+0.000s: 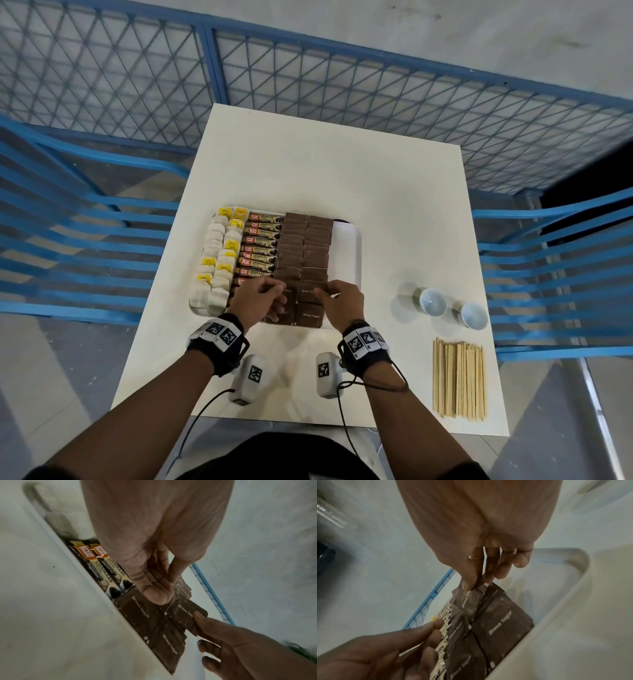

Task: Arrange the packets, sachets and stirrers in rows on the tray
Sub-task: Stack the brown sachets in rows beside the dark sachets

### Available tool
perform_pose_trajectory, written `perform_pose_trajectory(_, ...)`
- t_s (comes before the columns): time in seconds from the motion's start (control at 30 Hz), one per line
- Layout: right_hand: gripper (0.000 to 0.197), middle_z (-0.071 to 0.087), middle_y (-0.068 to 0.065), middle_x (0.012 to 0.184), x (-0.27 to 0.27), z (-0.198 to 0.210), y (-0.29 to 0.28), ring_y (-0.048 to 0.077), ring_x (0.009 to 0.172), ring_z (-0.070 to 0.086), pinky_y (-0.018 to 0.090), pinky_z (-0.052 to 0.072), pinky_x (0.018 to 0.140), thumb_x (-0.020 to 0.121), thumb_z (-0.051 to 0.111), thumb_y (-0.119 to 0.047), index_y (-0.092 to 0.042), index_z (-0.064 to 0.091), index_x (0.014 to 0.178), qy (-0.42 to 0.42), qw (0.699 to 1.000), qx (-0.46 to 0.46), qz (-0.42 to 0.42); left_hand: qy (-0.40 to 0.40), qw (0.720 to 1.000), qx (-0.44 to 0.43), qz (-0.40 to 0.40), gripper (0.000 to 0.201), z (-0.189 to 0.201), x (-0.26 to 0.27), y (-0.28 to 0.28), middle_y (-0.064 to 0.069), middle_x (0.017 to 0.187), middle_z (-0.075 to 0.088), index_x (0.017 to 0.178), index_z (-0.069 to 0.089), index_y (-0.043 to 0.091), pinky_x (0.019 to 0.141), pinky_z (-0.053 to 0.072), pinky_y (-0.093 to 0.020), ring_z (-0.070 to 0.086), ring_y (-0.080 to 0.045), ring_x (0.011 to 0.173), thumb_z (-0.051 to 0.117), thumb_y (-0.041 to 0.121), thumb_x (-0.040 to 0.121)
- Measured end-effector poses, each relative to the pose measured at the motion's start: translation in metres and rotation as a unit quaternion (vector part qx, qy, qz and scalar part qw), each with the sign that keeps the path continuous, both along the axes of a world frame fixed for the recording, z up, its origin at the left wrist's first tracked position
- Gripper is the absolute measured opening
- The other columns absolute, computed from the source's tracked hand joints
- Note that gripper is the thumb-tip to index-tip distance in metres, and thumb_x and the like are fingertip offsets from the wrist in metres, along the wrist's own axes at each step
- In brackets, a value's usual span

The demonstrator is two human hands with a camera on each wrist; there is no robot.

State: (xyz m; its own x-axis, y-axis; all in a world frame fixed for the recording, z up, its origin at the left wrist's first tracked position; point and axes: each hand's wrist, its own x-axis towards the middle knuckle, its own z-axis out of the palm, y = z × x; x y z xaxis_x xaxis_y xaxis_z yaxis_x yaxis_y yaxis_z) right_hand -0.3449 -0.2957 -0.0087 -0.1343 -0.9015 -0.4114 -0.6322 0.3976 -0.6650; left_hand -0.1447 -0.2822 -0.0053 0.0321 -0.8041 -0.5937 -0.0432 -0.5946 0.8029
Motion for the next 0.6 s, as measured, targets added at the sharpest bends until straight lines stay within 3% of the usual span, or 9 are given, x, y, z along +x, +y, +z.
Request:
perform_pose_trajectory(0.17,0.022,0.075,-0.001,0.093,0.004,0.001,0.002,0.013,0.083,0.062,0.01,0.037,0.063,0.087,0.074,-0.033,-0.016,0.076,0.1,0.021,1.0,0.018,-0.014,-0.007,1.0,0.003,-0.011,0.009,0.0,0.005,-0.001,-0.012,0.075,0.072,0.102,0.067,0.004,0.047,0.055,-0.031,0.065,-0.018,0.056,0.059,0.005,0.1)
perform_pose_trajectory(0.23,0.021,0.075,-0.002,0.091,0.006,0.001,0.002,0.016,0.087,0.067,0.017,0.043,0.071,0.085,0.075,-0.034,-0.017,0.076,0.099,0.034,0.999,0.022,-0.021,-0.011,1.0,0.0,-0.013,0.009,0.0,0.007,-0.001,-0.011,0.074,0.072,0.102,0.068,0.004,0.046,0.055,-0.031,0.065,-0.019,0.056,0.059,0.005,0.1)
perform_pose_trajectory(0.3,0.022,0.075,-0.004,0.089,0.009,-0.001,0.004,0.016,0.086,0.068,0.02,0.046,0.073,0.082,0.077,-0.034,-0.019,0.074,0.099,0.038,0.998,0.021,-0.035,-0.012,1.0,-0.002,-0.019,0.009,0.001,0.009,-0.001,-0.012,0.075,0.072,0.102,0.068,0.004,0.047,0.055,-0.031,0.065,-0.021,0.058,0.06,0.005,0.1)
perform_pose_trajectory(0.43,0.023,0.07,-0.007,0.082,0.012,0.001,0.005,0.008,0.076,0.062,0.013,0.041,0.062,0.08,0.08,-0.032,-0.022,0.069,0.097,0.034,0.998,0.009,-0.057,-0.01,1.0,-0.002,-0.028,0.009,0.004,0.011,-0.004,-0.012,0.077,0.073,0.103,0.069,0.004,0.049,0.054,-0.032,0.066,-0.024,0.062,0.061,0.007,0.1)
perform_pose_trajectory(0.6,0.028,0.067,-0.005,0.08,0.011,0.0,0.008,0.01,0.076,0.062,0.023,0.05,0.07,0.079,0.082,-0.032,-0.025,0.063,0.098,0.011,0.996,-0.011,-0.092,-0.025,0.998,-0.019,-0.057,0.01,0.007,0.012,-0.003,-0.013,0.078,0.074,0.103,0.069,0.006,0.05,0.053,-0.031,0.066,-0.022,0.062,0.059,0.008,0.1)
